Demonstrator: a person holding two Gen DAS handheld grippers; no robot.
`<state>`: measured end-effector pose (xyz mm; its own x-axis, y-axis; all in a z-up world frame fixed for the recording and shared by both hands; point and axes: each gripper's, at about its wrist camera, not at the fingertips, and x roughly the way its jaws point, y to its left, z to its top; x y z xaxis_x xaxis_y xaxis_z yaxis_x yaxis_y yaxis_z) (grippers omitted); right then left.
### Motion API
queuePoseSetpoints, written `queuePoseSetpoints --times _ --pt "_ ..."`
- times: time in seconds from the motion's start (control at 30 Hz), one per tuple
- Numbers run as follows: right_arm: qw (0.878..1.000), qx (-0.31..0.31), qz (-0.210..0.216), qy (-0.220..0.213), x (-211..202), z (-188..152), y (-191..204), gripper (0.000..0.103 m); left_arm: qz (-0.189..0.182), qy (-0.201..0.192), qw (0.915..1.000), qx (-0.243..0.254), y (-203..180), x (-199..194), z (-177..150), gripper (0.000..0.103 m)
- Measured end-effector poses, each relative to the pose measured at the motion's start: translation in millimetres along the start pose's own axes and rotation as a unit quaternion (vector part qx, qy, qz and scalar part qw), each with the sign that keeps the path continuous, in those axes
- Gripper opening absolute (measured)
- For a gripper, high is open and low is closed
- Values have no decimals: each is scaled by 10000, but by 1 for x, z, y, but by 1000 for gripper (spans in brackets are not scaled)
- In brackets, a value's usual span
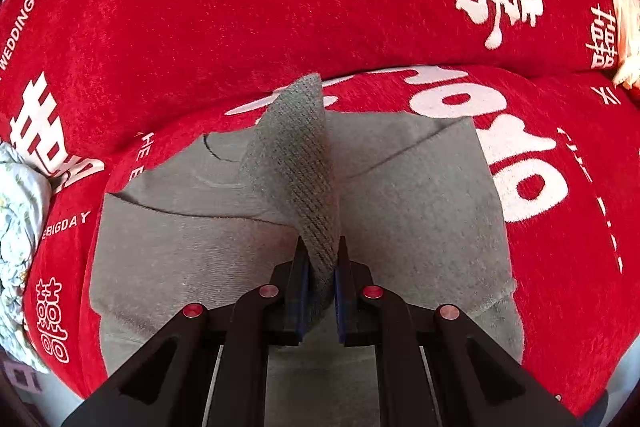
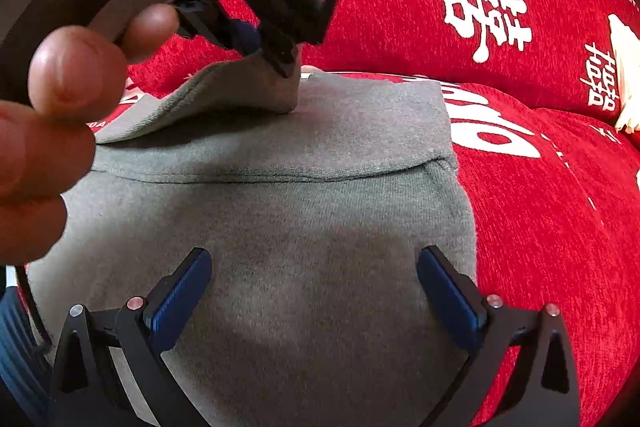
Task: Fold small clothes
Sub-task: 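Carry the grasped sleeve with the left gripper across the sweater body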
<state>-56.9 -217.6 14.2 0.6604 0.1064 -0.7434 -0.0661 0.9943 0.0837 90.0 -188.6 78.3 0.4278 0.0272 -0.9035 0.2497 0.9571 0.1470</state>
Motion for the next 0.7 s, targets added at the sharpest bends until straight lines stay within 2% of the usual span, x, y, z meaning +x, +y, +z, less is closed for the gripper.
queuePoseSetpoints --times 0.4,0.7 --pt "10000 -14 -14 -20 1 0 1 102 -168 -23 9997 182 -10 2 -1 11" --pt "10000 -33 -29 -29 1 -1 0 103 -457 45 9979 448 -25 10 -4 11"
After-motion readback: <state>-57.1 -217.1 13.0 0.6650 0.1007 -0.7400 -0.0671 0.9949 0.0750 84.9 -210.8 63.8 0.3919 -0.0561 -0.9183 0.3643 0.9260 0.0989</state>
